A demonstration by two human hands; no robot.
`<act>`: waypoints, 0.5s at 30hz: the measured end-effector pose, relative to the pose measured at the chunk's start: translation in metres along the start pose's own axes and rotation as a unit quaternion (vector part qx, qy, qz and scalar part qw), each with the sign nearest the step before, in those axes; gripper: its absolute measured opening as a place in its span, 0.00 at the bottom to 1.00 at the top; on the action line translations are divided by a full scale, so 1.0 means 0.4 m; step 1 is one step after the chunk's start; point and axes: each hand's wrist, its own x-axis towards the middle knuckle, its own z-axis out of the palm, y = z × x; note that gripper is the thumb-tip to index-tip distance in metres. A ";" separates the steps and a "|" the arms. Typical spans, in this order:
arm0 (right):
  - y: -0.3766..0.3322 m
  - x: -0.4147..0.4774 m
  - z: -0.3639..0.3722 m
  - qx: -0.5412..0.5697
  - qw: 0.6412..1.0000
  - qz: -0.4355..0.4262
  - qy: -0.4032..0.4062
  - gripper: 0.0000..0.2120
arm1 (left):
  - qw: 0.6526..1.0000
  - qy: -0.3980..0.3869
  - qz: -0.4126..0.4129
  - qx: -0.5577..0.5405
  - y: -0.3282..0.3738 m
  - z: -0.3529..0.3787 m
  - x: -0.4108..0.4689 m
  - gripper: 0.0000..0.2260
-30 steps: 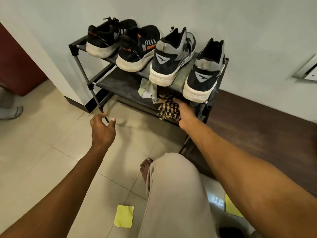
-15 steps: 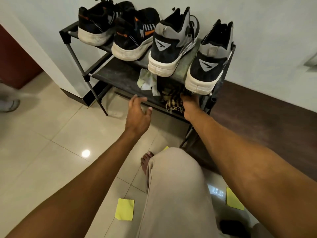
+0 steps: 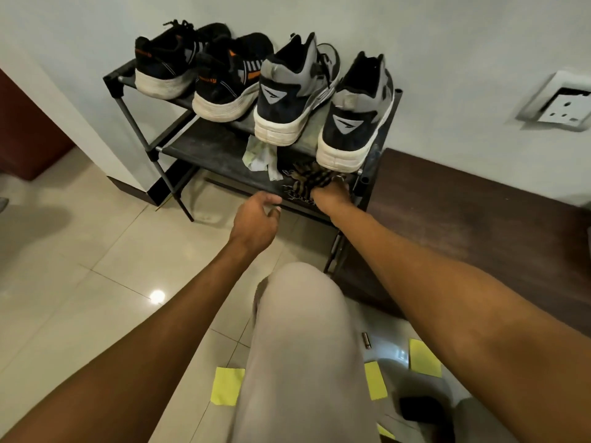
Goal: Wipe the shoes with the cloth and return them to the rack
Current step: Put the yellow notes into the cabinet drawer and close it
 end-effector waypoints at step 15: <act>0.191 -0.342 -0.430 0.004 0.994 -0.064 -0.086 0.13 | 0.989 -0.112 0.081 0.046 0.340 0.064 -0.234 0.03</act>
